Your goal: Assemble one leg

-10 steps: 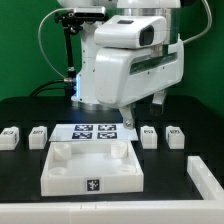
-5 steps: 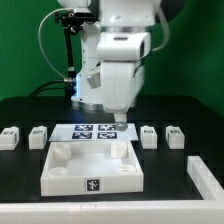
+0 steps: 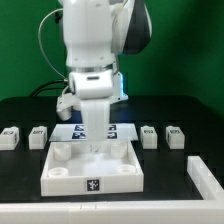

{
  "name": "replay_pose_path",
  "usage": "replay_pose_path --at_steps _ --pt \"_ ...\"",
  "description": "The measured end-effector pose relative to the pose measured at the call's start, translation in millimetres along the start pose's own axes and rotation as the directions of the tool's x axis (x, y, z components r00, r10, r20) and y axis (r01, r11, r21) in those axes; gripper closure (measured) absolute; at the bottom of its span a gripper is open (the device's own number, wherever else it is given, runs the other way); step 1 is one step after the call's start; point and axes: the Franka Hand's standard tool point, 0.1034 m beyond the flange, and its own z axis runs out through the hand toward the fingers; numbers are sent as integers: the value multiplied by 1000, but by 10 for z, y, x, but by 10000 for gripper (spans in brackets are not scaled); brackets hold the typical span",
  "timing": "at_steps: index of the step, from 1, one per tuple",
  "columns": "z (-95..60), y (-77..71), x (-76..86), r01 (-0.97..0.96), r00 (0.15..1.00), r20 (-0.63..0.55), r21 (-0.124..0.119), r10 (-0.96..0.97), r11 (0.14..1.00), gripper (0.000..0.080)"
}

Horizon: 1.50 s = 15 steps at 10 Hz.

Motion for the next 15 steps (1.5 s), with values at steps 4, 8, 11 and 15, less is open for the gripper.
replay_pose_path --at_steps 4,8,11,15 --pt "37 -9 -24 -11 1000 -2 -2 11 1000 296" --pt "37 -7 -30 -13 1000 -1 -4 13 1000 741" --pt "37 -6 -34 -14 1000 -1 -4 14 1000 750" --pt "27 70 73 -10 1000 -7 -12 10 1000 749"
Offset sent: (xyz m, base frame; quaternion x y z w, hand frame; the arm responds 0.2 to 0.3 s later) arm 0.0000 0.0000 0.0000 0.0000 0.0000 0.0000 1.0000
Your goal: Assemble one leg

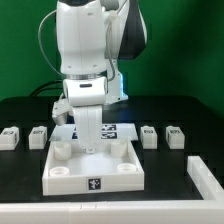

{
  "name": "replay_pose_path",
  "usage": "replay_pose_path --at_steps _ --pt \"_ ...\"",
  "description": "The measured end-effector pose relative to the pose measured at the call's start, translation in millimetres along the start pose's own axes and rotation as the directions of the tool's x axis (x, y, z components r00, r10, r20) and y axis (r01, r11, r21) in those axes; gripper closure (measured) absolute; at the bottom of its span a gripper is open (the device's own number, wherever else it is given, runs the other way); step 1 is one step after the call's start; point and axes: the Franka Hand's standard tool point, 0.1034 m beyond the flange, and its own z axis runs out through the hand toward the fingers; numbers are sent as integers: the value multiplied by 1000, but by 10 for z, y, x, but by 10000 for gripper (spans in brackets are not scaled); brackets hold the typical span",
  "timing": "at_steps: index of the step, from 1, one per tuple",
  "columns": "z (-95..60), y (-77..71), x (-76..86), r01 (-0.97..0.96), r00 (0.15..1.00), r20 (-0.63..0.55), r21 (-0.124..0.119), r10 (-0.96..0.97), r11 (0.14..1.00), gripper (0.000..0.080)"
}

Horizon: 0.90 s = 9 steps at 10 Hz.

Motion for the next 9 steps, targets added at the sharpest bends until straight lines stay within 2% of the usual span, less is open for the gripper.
replay_pose_path --at_steps 1,3,6,9 --pt "7 76 104 -15 1000 -6 -4 15 1000 749" --pt "12 347 423 -60 998 -27 -29 59 998 749" --pt "9 696 614 -127 991 -44 -38 126 991 749" --pt "26 760 786 -113 993 -39 -6 113 994 749"
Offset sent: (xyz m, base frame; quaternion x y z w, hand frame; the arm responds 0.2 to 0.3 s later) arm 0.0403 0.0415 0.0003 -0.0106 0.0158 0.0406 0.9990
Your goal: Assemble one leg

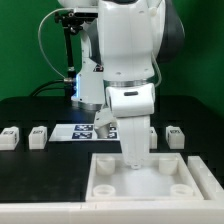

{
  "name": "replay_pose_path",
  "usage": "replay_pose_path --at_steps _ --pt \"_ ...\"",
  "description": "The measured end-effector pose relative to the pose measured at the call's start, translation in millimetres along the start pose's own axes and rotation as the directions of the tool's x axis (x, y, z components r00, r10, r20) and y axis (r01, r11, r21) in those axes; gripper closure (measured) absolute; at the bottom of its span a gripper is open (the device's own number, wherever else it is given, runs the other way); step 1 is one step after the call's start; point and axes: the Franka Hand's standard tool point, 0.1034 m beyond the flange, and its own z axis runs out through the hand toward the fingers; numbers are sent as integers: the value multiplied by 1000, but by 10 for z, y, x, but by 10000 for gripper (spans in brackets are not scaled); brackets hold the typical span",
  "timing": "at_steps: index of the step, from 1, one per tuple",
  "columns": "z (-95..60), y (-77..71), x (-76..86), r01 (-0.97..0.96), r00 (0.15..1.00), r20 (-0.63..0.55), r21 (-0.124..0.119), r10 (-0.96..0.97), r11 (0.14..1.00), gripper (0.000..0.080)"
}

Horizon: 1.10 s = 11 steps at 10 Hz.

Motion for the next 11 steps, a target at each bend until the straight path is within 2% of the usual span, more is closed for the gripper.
replay_pose_path --at_steps 1,3,4,5,7,8,9,10,11 --pt "0 3 46 8 1000 7 9 -8 1000 748" --pt "9 4 47 7 1000 11 9 -7 1000 749" --pt "9 7 44 11 1000 9 3 -11 1000 749" --pt "8 13 36 30 1000 3 -18 -30 999 749" --pt "10 14 31 23 1000 3 -17 -23 1000 741" --pt "10 13 30 23 1000 4 -17 -23 1000 526" --pt "11 13 29 23 1000 4 -17 -23 1000 526" --pt "11 13 28 22 1000 4 -17 -22 1000 324" --pt "11 13 28 22 1000 4 -17 -22 1000 210"
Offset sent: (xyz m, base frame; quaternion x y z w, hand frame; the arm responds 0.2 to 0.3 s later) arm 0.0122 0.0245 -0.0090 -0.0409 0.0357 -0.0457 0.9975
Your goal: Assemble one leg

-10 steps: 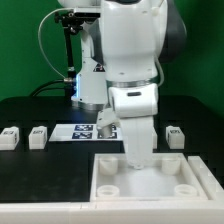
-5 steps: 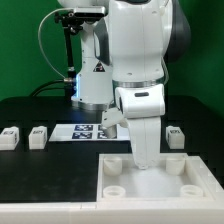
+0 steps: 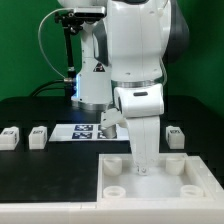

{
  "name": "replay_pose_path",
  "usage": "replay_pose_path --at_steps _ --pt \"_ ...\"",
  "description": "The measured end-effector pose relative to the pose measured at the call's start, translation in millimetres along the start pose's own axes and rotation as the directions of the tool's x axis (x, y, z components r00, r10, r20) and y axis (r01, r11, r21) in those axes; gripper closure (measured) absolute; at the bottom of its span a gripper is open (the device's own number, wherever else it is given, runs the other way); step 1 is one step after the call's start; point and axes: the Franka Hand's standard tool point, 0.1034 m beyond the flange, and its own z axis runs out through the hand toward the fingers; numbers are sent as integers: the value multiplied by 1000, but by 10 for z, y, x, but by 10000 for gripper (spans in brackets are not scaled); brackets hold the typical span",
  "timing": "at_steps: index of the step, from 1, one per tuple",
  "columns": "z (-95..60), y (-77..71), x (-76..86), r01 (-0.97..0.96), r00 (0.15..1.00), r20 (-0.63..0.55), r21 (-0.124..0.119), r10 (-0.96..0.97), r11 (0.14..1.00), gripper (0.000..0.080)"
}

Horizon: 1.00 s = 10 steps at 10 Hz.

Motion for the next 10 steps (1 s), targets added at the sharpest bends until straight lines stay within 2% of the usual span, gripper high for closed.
replay_pose_path --at_steps 1,2,6,7,8,10 --pt "0 0 0 0 1000 0 0 0 1000 210" --pt "0 0 -1 0 1000 0 0 0 1000 160" --pt "-18 4 -4 -8 1000 1 -1 8 1000 151" --pt "-146 10 7 -54 999 9 -4 54 999 151" --pt "-323 7 62 -119 993 12 -29 120 992 151" --pt "-512 -85 229 -265 964 7 -52 266 963 151"
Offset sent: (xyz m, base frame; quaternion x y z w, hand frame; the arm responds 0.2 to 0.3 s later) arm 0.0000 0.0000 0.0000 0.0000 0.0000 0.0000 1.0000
